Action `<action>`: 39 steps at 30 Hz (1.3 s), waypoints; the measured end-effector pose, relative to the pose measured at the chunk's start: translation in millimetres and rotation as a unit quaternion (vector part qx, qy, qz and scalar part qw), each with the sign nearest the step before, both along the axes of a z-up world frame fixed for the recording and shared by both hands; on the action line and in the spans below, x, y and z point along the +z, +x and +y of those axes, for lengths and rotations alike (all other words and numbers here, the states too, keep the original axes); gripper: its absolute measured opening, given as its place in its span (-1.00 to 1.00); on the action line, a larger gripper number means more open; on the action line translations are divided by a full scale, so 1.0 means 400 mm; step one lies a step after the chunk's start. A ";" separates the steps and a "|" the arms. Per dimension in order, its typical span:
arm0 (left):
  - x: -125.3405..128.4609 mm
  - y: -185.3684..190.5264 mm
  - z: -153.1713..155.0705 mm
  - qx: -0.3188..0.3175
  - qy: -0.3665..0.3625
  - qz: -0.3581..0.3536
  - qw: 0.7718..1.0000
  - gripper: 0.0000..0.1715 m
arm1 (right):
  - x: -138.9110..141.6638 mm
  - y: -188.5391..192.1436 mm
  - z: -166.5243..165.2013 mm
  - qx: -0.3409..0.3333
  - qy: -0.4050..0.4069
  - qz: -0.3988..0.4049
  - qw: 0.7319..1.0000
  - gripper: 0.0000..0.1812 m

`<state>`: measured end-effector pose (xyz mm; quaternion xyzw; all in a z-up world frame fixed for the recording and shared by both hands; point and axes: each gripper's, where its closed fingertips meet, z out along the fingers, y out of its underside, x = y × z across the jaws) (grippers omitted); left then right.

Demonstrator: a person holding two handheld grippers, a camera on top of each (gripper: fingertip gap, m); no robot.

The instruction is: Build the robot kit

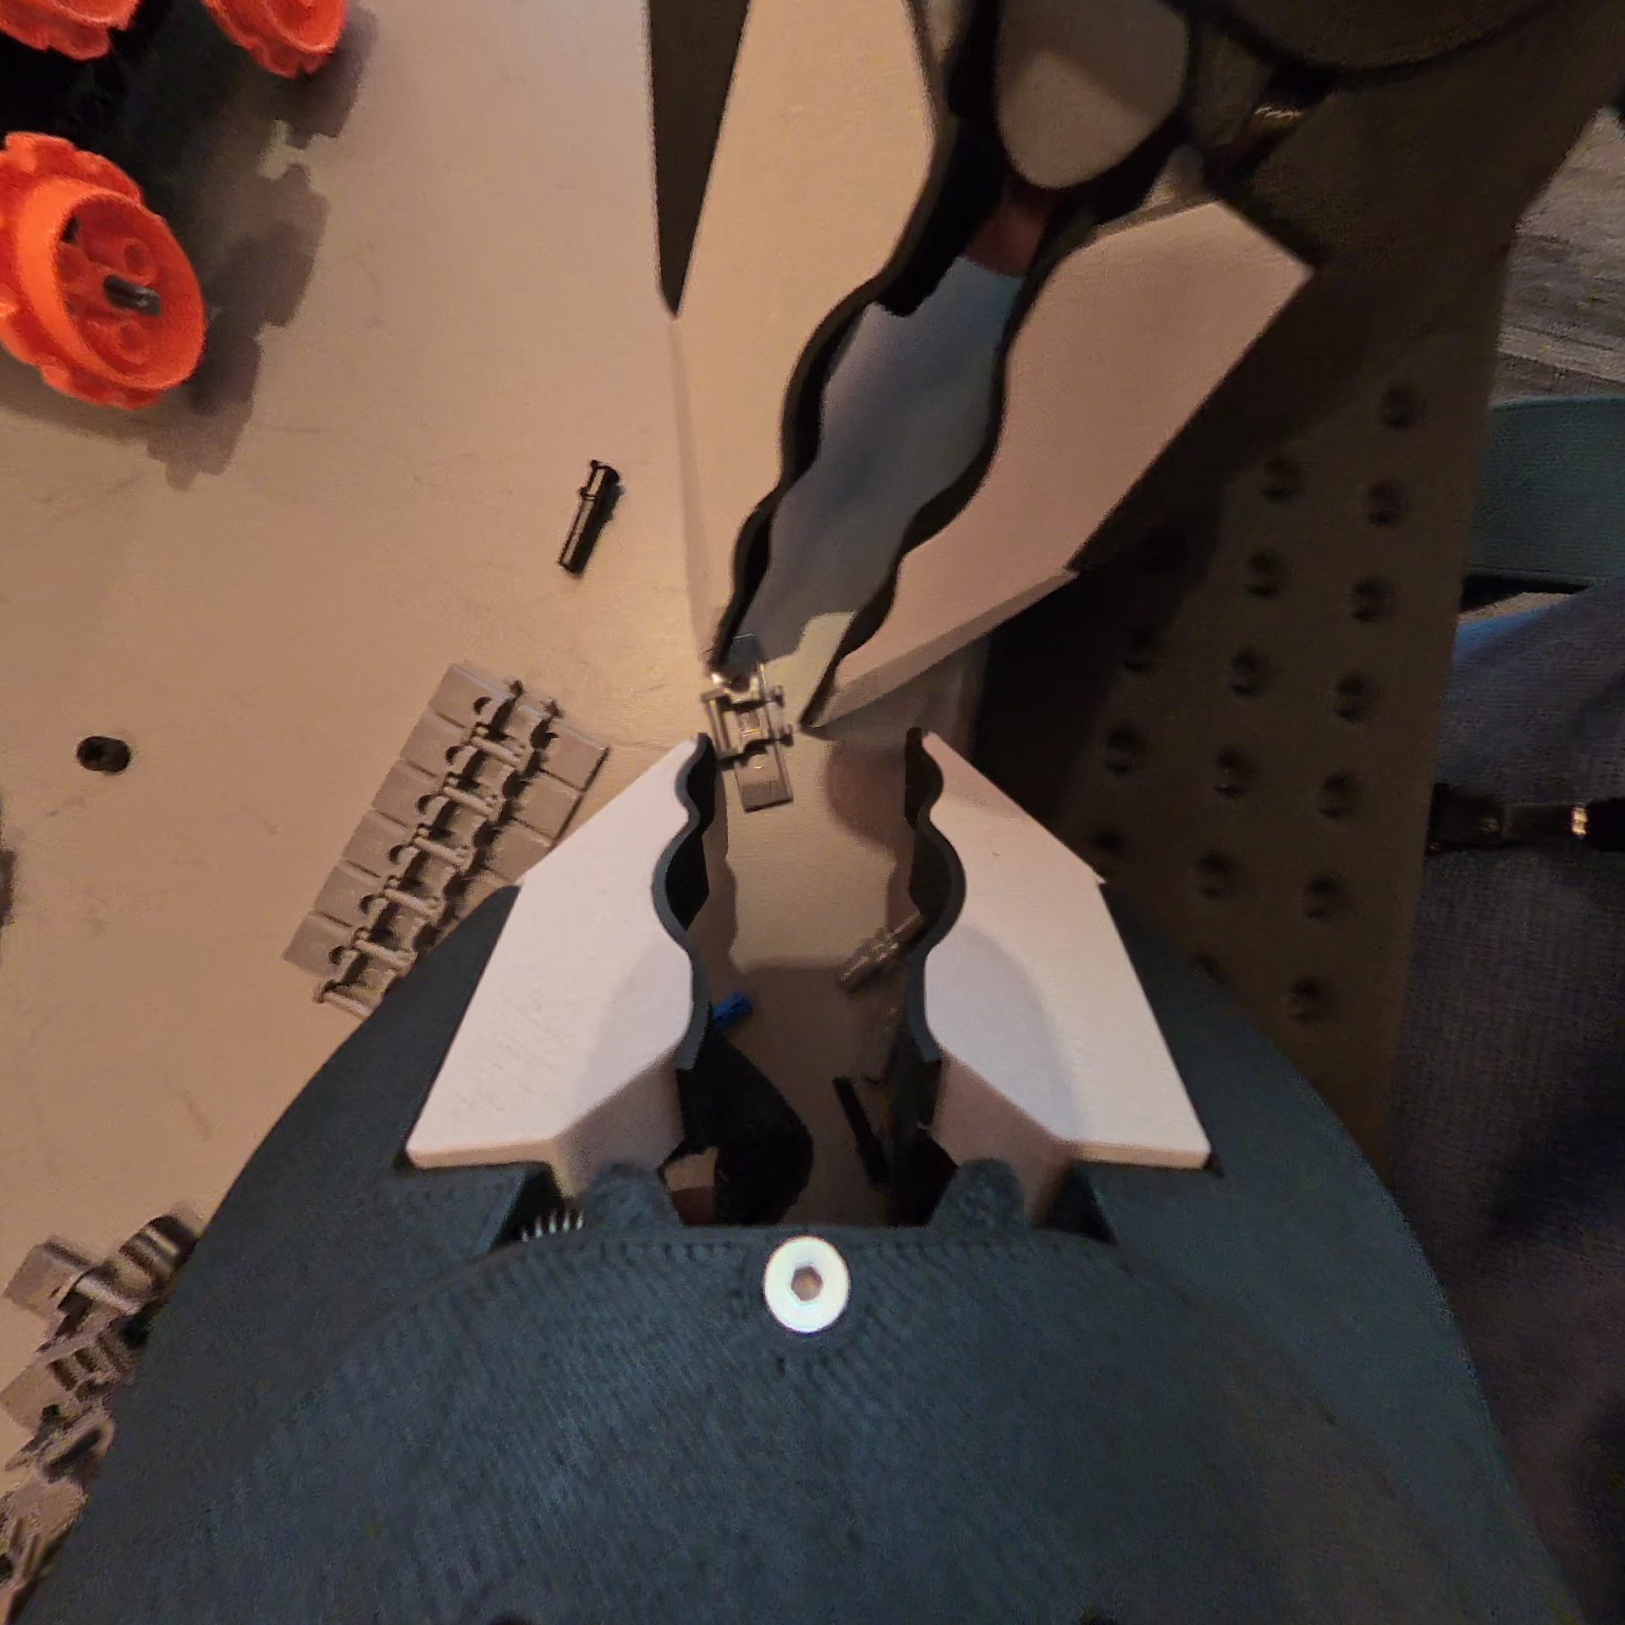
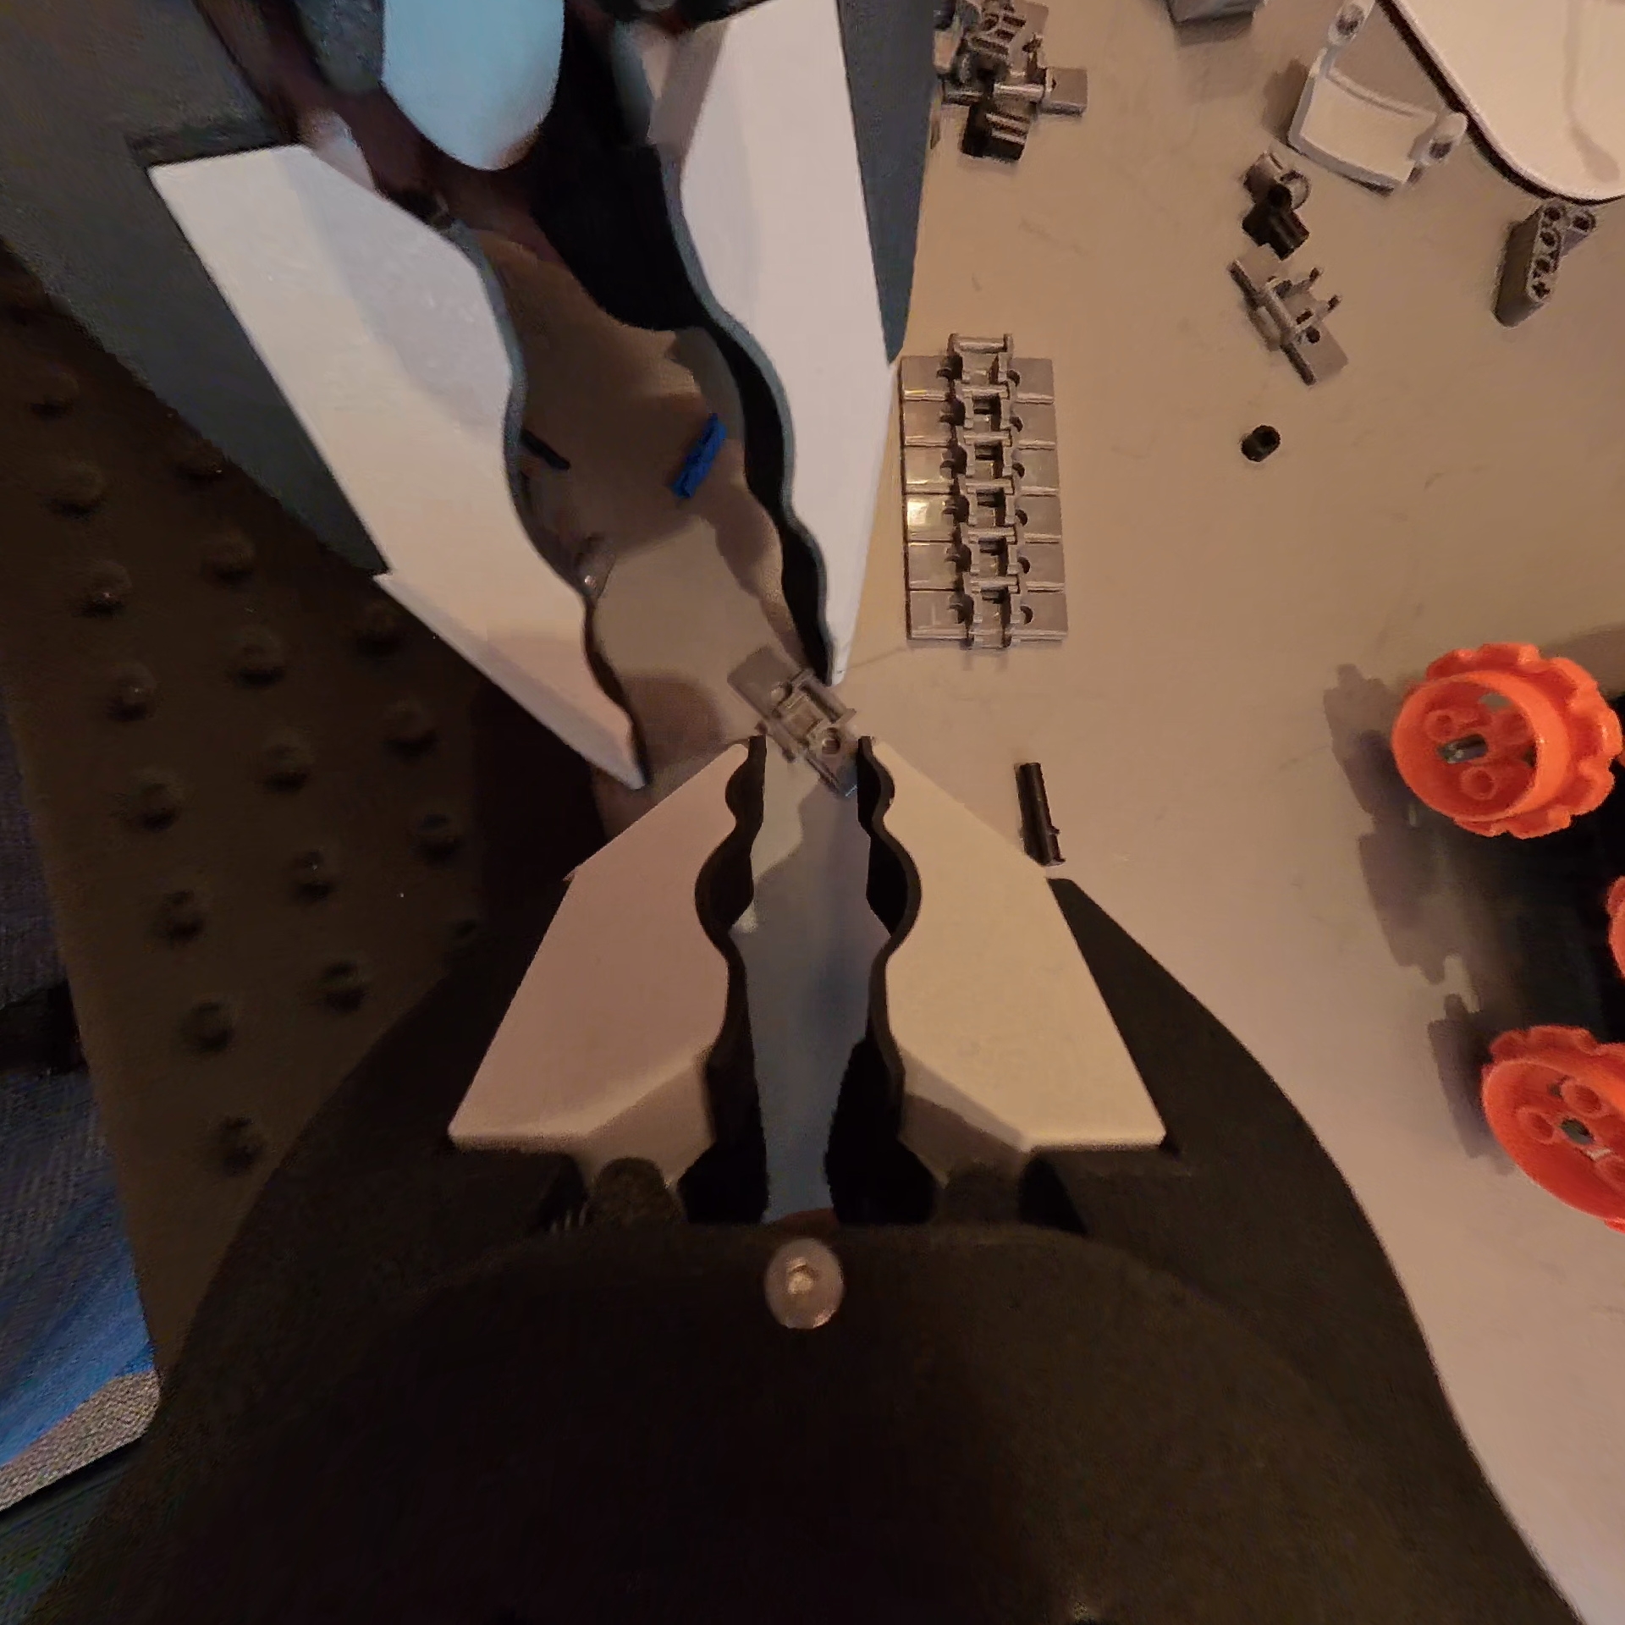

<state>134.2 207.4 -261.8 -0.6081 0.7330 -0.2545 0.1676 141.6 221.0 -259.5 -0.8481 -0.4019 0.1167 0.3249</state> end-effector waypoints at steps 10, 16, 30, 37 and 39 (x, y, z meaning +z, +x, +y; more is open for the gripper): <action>0.019 -0.012 0.005 0.002 -0.012 -0.009 1.000 -0.42 | 0.026 -0.007 0.000 0.001 -0.007 0.021 1.000 -0.78; 0.008 -0.019 -0.022 -0.024 -0.010 0.001 1.000 -0.56 | -0.001 -0.019 0.003 0.001 -0.011 -0.002 1.000 -0.78; 0.062 0.021 0.166 -0.041 0.146 -0.090 0.984 -0.61 | 0.031 0.019 0.052 0.038 0.017 -0.002 0.999 -0.89; 0.010 0.023 0.161 -0.072 0.142 -0.056 0.986 -0.80 | 0.027 0.033 0.081 0.061 0.013 -0.019 0.998 -0.89; 0.009 0.022 0.161 -0.079 0.148 -0.058 0.984 -0.81 | 0.022 0.033 0.081 0.070 0.010 -0.023 0.997 -0.89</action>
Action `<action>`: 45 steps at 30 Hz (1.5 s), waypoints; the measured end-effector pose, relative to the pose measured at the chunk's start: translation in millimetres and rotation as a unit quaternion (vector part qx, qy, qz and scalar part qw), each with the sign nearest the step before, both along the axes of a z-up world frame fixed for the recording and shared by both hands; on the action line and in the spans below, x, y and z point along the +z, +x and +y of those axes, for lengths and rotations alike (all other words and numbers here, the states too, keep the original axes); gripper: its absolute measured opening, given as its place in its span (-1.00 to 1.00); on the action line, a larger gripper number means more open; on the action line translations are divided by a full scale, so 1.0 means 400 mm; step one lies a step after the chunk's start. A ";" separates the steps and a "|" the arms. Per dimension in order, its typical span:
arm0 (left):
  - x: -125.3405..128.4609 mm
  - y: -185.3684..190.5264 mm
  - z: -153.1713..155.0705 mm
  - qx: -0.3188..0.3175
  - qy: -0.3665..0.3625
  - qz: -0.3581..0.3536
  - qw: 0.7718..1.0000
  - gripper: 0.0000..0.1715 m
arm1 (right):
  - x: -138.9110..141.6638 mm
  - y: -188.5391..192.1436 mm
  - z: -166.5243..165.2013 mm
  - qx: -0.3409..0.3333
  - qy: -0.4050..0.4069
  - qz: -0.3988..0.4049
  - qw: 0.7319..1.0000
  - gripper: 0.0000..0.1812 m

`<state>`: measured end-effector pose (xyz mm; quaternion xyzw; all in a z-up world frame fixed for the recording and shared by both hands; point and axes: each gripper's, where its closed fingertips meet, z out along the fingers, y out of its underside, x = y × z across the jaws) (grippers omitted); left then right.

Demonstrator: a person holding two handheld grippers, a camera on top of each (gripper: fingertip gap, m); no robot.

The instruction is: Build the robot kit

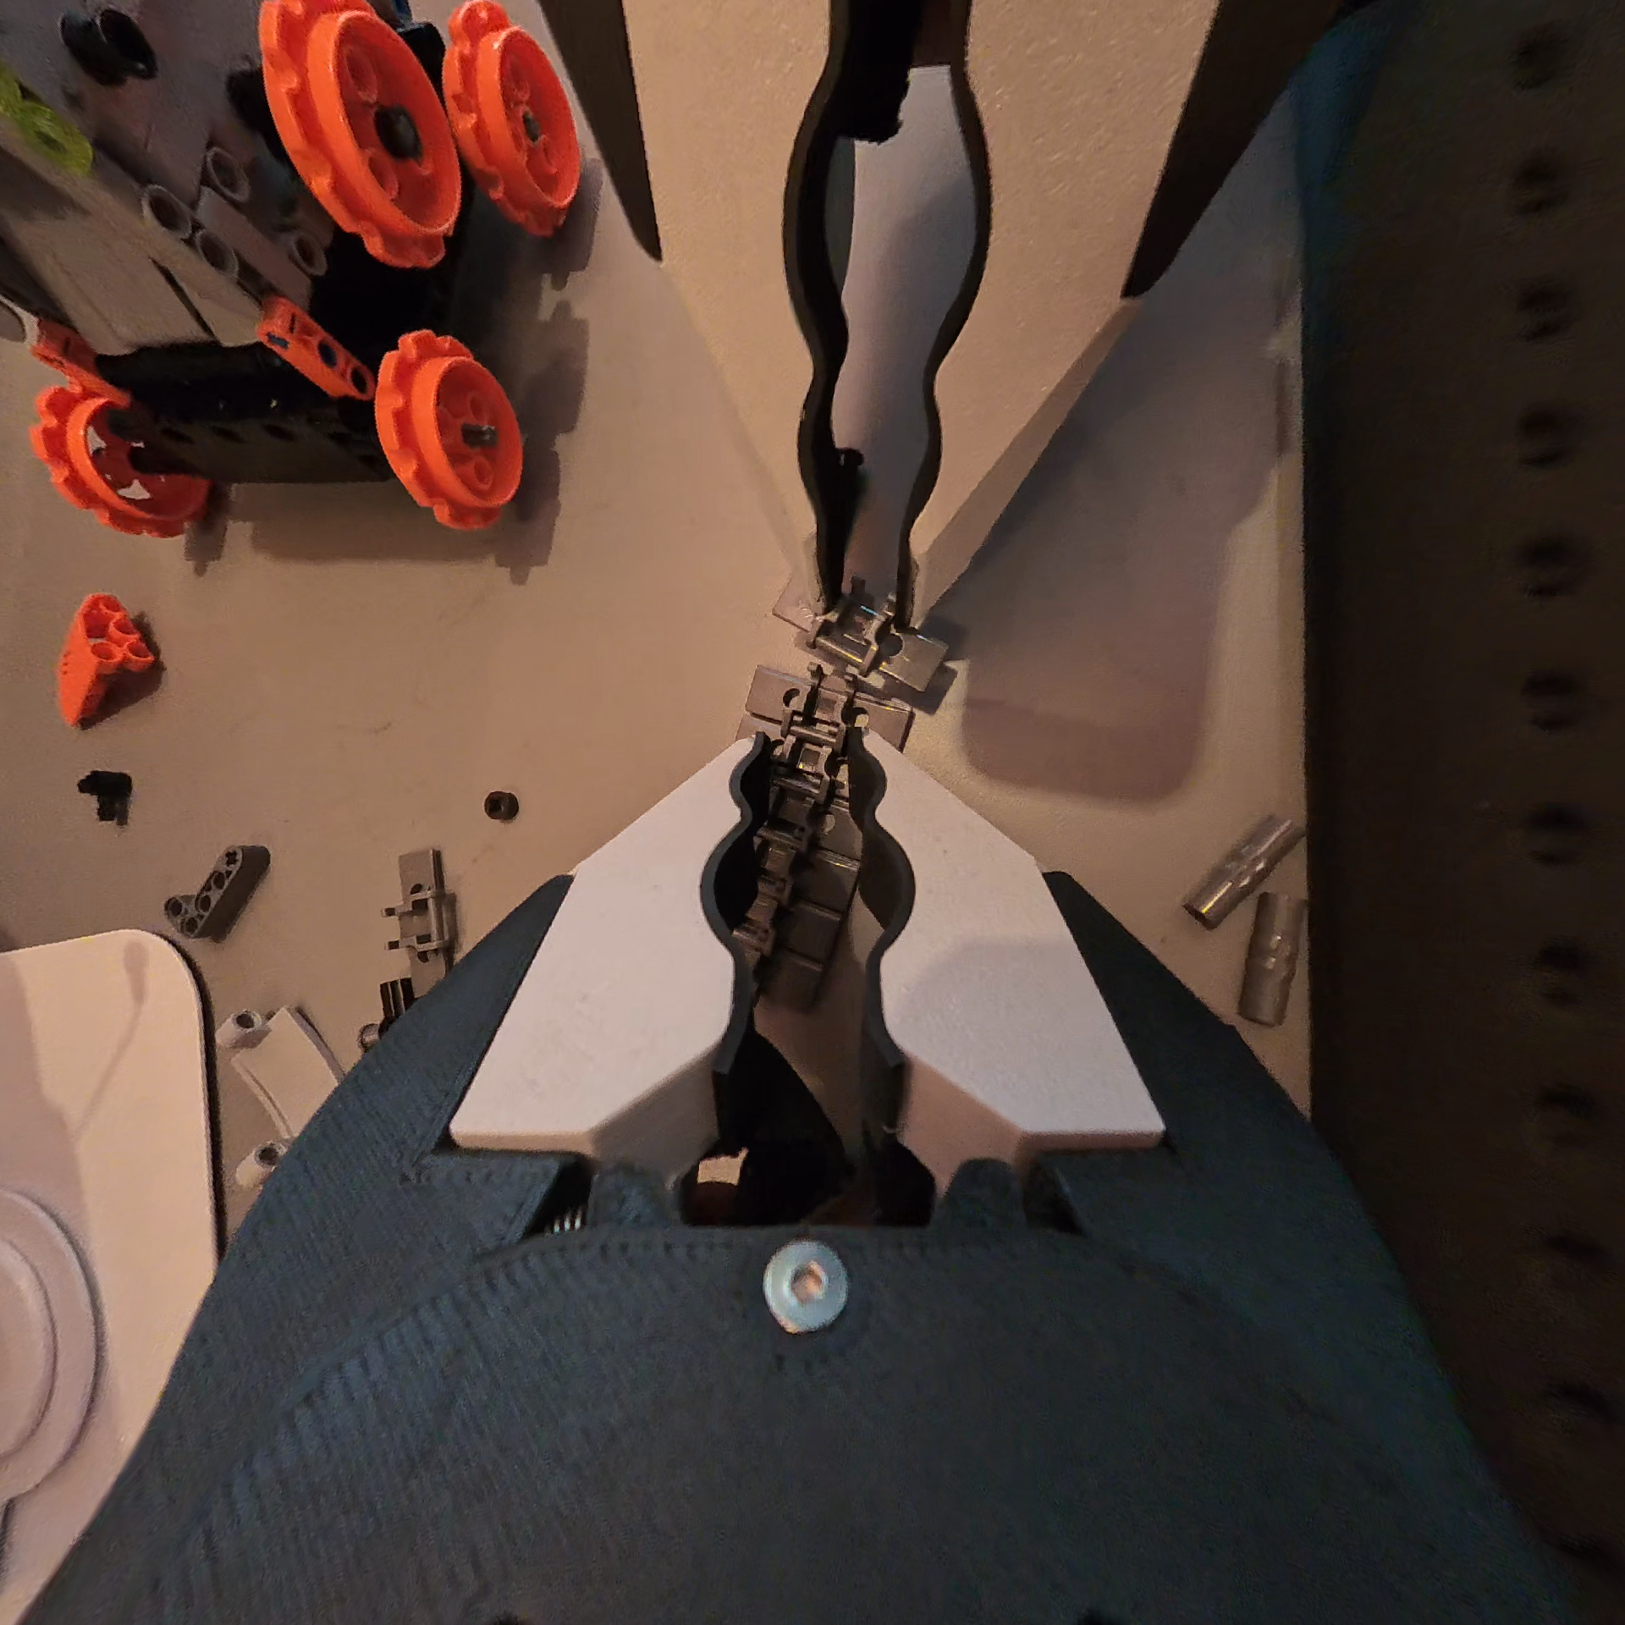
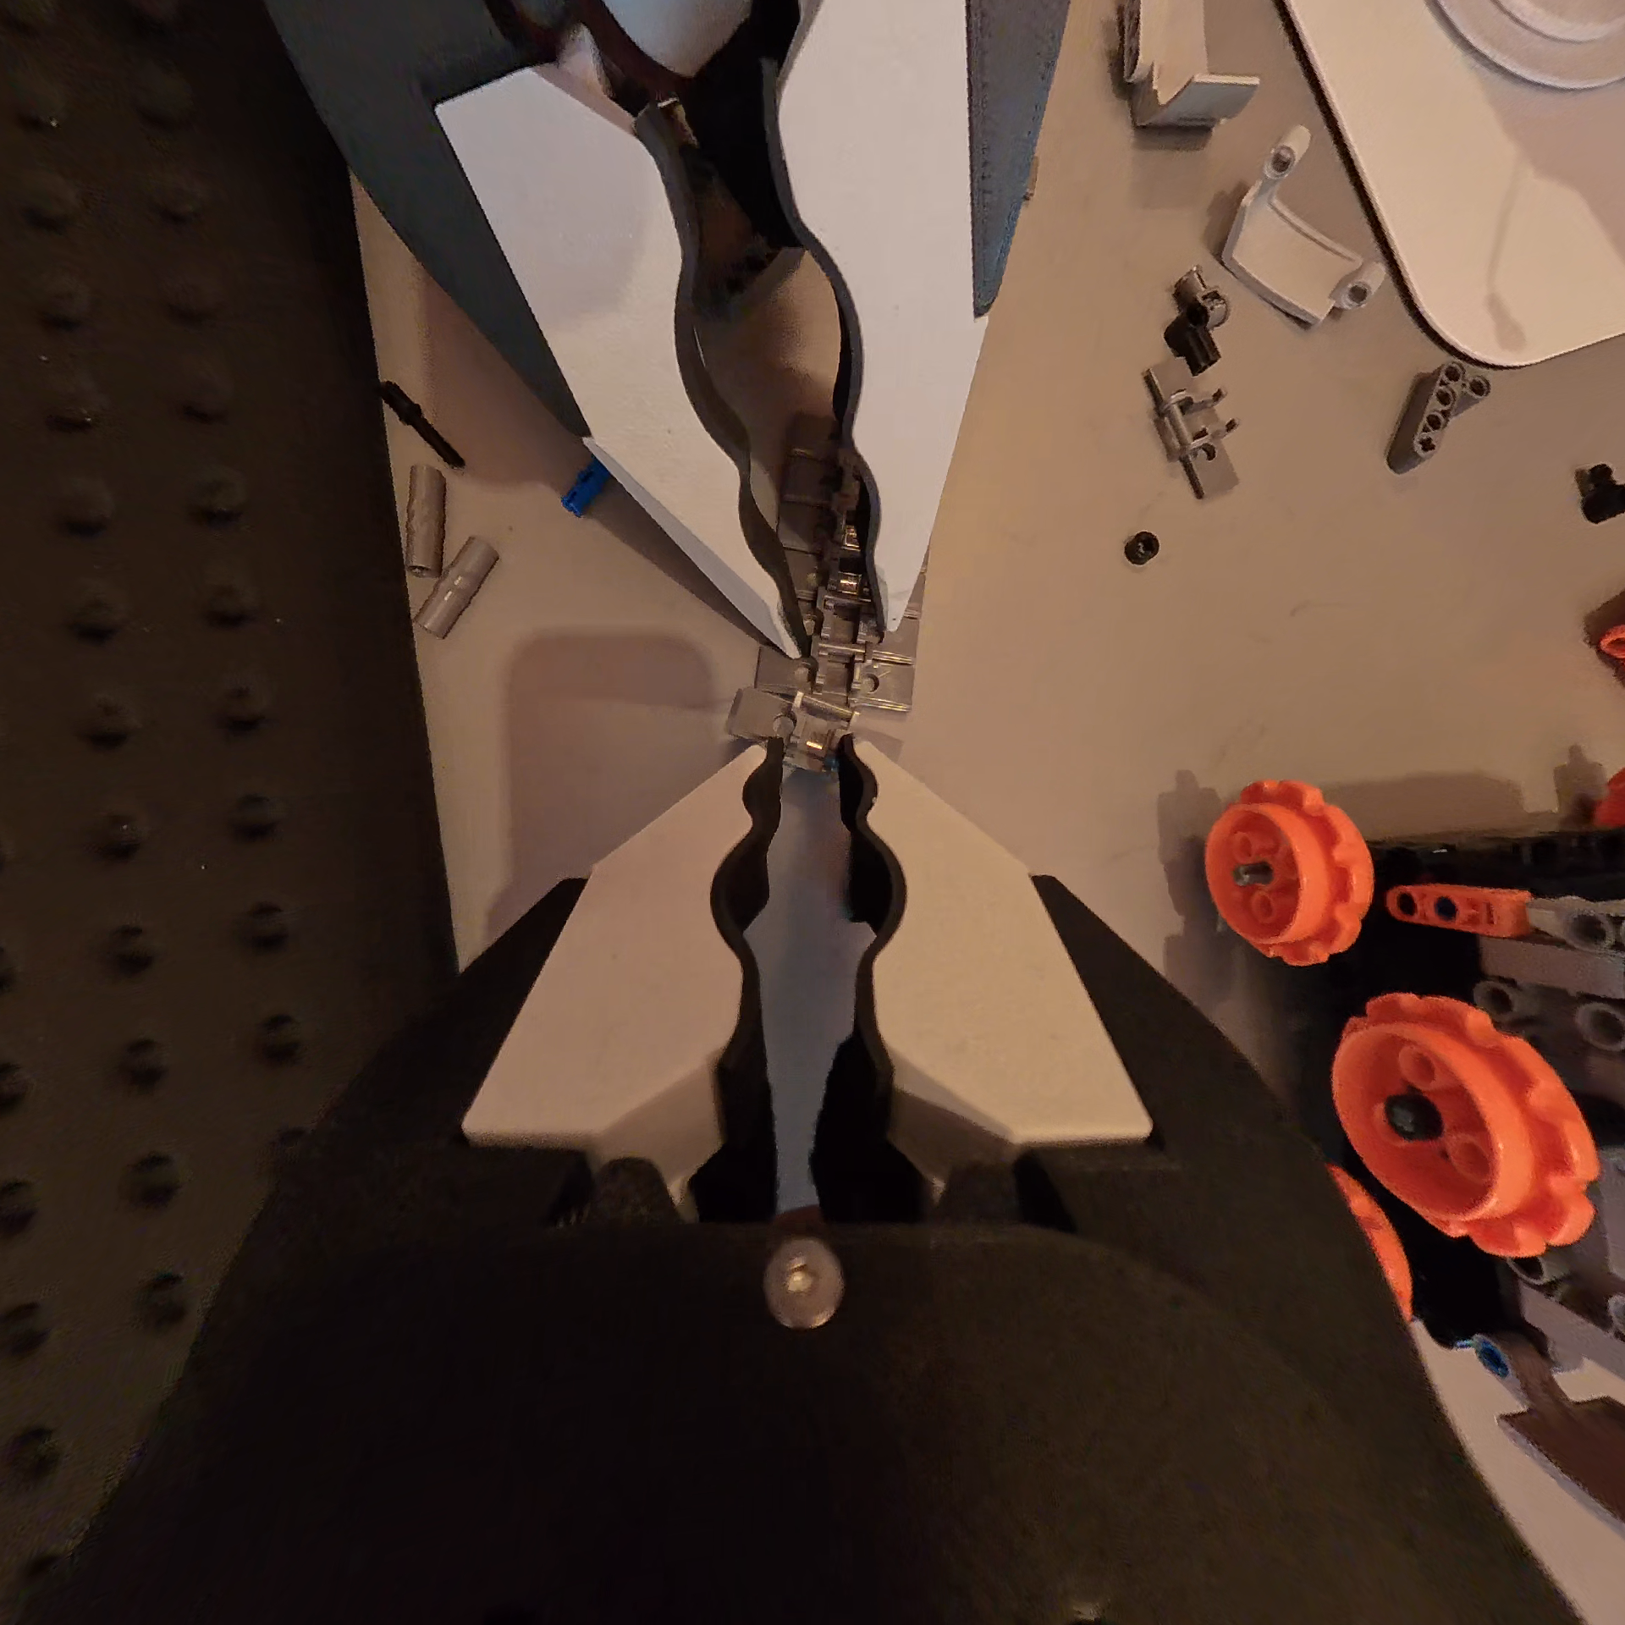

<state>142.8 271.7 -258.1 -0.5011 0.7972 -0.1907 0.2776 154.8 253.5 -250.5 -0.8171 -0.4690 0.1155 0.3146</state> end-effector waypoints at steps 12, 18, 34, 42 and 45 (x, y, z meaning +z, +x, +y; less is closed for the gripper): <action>0.000 -0.013 -0.035 -0.069 -0.005 -0.001 0.998 -0.84 | -0.018 -0.011 -0.019 0.051 -0.019 -0.015 0.998 -0.89; -0.001 -0.014 -0.038 -0.078 -0.007 0.002 0.997 -0.85 | -0.024 -0.016 -0.018 0.065 -0.024 -0.028 0.997 -0.89; -0.001 -0.016 -0.040 -0.079 -0.007 0.003 0.997 -0.85 | -0.007 -0.035 -0.001 0.039 -0.009 0.008 0.999 -1.00; -0.002 -0.015 -0.044 -0.078 -0.018 0.006 0.997 -0.85 | -0.011 -0.037 -0.002 0.033 -0.025 0.005 0.999 -1.00; -0.002 -0.016 -0.044 -0.071 -0.026 0.008 0.997 -0.85 | -0.012 -0.037 -0.002 0.037 -0.031 -0.016 0.999 -1.00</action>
